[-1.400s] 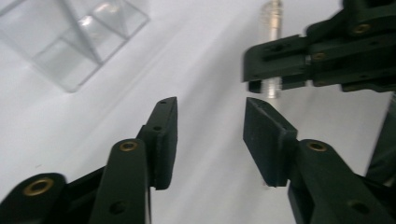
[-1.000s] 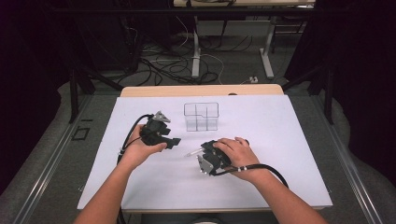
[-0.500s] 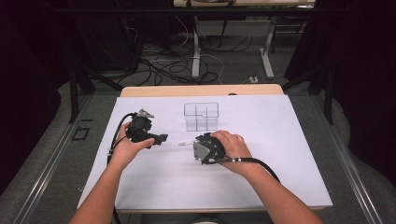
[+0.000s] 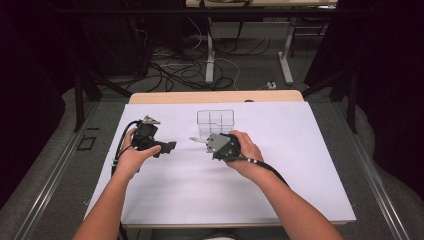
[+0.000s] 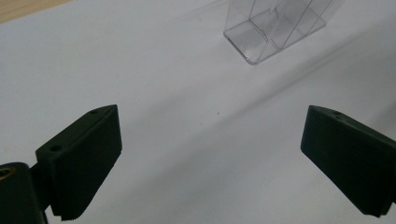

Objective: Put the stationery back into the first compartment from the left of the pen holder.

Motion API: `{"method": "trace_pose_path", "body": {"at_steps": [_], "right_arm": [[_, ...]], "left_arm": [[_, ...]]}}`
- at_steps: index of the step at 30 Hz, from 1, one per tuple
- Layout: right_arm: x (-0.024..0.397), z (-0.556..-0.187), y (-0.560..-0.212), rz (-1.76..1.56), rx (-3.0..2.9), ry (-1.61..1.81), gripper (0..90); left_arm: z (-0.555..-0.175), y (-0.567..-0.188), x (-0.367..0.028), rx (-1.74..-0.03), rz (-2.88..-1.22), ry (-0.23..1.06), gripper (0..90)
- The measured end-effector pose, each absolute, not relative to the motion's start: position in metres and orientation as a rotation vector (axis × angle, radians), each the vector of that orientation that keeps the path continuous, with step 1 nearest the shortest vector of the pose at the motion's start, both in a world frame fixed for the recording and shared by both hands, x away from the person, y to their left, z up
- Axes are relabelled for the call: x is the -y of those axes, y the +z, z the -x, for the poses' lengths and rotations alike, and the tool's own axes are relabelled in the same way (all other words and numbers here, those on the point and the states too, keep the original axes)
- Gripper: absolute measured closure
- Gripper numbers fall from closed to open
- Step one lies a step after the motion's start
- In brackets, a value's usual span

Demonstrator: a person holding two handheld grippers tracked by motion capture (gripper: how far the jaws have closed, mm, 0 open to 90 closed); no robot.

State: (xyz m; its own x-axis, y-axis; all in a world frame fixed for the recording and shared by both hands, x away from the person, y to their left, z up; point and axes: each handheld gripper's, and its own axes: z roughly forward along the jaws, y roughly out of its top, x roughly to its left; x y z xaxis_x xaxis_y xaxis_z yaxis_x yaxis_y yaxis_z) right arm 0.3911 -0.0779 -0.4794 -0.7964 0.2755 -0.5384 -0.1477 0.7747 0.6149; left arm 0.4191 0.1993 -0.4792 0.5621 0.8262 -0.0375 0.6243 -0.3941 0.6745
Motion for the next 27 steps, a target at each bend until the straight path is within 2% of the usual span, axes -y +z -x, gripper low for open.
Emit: {"method": "trace_pose_path", "body": {"at_steps": [3,27], "right_arm": [[0.081,-0.399,-0.476,-0.168,-2.335,0.944,79.1],[0.07,-0.443,-0.447,-0.564,-2.228,1.29,79.1]], "left_arm": [[-0.419,-0.48,-0.202,-1.164,-2.14,0.397,0.0],[-0.42,-0.489,-0.208,-1.285,-2.067,0.404,0.1]]}}
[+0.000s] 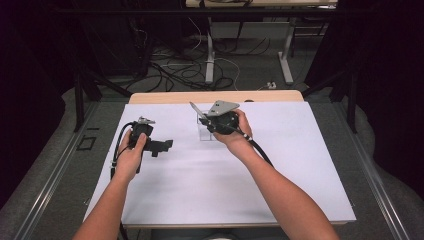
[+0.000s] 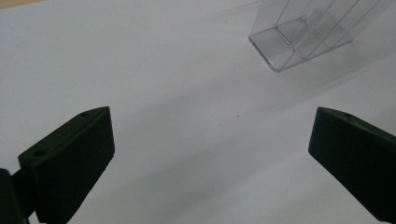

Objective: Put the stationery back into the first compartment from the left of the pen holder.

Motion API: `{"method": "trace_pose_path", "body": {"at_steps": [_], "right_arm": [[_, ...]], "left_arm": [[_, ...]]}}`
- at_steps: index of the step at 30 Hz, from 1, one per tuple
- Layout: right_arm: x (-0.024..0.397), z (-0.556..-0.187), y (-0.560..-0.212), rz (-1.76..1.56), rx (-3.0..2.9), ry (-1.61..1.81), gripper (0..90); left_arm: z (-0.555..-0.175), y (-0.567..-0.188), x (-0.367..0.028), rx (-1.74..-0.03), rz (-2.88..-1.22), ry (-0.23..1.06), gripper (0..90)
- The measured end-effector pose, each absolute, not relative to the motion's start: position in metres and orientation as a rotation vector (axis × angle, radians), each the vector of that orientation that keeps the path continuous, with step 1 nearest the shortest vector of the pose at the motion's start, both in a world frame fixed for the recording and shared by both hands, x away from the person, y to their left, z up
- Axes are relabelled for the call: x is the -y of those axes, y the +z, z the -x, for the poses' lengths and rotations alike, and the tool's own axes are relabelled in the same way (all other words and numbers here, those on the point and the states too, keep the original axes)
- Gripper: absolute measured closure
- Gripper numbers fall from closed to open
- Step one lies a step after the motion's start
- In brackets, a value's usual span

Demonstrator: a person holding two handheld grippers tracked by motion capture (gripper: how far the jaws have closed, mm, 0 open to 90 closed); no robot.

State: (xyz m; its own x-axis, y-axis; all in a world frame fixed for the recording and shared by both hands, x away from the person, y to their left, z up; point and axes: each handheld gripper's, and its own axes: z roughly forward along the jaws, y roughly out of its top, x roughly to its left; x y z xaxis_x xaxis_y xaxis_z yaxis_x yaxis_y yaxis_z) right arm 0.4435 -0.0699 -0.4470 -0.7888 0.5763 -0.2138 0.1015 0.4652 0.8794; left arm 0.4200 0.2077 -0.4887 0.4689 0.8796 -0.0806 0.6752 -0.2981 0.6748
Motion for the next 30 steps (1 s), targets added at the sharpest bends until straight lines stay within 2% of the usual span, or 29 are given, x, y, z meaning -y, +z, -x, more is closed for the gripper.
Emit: {"method": "trace_pose_path", "body": {"at_steps": [18,30], "right_arm": [[0.052,-0.479,-0.434,-0.725,-2.15,1.404,79.1],[0.044,-0.496,-0.448,-0.791,-2.108,1.405,79.1]], "left_arm": [[-0.421,-0.491,-0.206,-1.381,-2.043,0.362,0.1],[-0.421,-0.49,-0.208,-1.399,-2.022,0.358,0.1]]}}
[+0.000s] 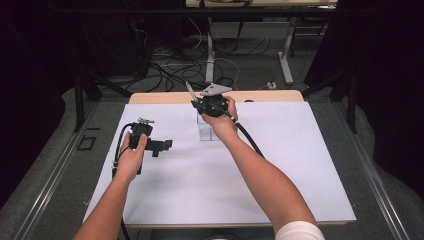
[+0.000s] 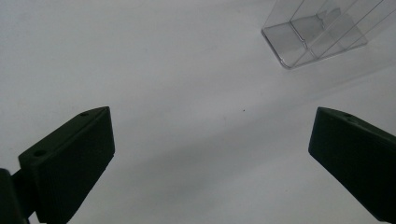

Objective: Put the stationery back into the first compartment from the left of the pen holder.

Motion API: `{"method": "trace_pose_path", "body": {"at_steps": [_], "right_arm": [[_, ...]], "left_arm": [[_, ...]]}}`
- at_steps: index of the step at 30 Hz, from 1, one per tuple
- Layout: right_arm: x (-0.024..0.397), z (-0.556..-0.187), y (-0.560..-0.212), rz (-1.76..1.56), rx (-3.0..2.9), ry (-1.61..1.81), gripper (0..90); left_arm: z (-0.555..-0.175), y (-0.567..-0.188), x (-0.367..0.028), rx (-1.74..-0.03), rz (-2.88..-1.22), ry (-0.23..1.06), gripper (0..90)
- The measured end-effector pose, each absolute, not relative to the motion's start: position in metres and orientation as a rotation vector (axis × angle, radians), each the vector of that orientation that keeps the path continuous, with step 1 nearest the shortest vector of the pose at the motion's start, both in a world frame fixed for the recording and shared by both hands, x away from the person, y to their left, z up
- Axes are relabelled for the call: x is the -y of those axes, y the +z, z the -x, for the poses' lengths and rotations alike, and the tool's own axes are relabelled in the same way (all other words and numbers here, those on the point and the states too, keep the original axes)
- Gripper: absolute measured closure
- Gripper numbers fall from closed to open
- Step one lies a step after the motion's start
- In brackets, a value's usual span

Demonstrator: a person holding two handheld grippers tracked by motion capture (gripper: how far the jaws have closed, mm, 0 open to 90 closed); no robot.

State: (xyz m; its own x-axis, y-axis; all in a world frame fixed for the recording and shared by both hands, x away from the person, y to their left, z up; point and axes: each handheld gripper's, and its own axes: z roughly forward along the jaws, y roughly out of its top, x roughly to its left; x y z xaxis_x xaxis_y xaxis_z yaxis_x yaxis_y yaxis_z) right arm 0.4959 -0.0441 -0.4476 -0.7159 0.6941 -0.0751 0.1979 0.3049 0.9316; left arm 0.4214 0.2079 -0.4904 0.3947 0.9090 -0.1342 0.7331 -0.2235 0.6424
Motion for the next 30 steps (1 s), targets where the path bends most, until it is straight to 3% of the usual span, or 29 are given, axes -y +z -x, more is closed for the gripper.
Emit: {"method": "trace_pose_path", "body": {"at_steps": [30], "right_arm": [[0.04,-0.51,-0.471,-0.916,-2.138,1.32,77.8]], "left_arm": [[-0.422,-0.49,-0.21,-1.393,-2.022,0.351,0.1]]}}
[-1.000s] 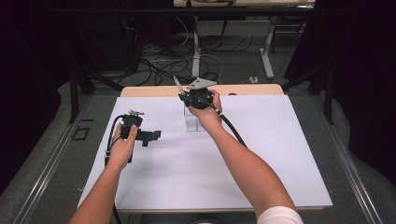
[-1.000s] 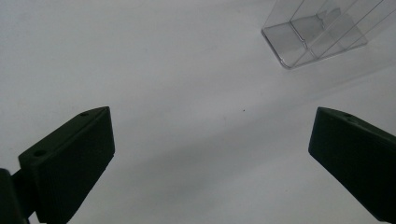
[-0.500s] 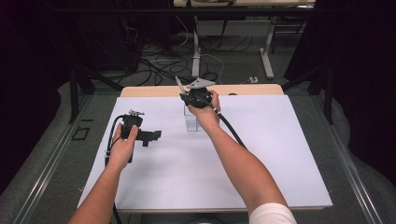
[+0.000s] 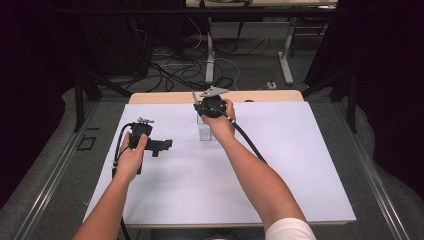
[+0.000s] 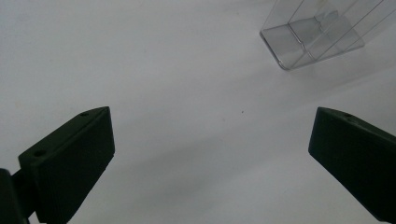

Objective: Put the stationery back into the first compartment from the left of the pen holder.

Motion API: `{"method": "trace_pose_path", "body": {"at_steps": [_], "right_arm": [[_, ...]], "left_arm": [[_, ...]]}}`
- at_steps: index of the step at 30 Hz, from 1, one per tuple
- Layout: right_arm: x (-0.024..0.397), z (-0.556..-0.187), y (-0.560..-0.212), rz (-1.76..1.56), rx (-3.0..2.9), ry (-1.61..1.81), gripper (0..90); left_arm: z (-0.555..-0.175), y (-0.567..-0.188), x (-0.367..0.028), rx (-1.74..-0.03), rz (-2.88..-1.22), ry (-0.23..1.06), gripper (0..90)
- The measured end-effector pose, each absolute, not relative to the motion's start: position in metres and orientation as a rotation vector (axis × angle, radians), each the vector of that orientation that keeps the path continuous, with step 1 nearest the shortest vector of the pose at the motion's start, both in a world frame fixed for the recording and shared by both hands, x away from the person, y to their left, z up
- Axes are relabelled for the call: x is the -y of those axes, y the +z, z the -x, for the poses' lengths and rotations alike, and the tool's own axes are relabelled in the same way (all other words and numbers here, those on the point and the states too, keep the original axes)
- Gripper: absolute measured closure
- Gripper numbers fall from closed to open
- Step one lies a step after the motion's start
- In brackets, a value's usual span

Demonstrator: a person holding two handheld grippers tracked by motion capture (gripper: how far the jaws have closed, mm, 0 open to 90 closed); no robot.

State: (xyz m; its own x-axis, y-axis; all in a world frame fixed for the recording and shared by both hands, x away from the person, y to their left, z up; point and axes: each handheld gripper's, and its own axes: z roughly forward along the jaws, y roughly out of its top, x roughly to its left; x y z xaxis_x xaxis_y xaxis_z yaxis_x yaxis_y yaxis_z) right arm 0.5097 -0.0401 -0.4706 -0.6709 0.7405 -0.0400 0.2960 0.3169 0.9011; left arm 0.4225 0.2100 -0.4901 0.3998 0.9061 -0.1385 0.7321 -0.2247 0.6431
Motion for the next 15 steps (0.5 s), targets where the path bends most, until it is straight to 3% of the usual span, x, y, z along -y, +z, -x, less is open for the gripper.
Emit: {"method": "trace_pose_path", "body": {"at_steps": [4,11,15], "right_arm": [[0.041,-0.508,-0.472,-0.916,-2.146,1.313,75.2],[0.051,-0.498,-0.465,-0.943,-2.105,1.362,48.4],[0.06,-0.489,-0.461,-0.944,-2.083,1.347,42.2]], "left_arm": [[-0.423,-0.49,-0.21,-1.398,-2.016,0.351,0.1],[-0.423,-0.49,-0.211,-1.404,-2.008,0.352,0.1],[-0.423,-0.489,-0.212,-1.402,-2.003,0.353,0.1]]}}
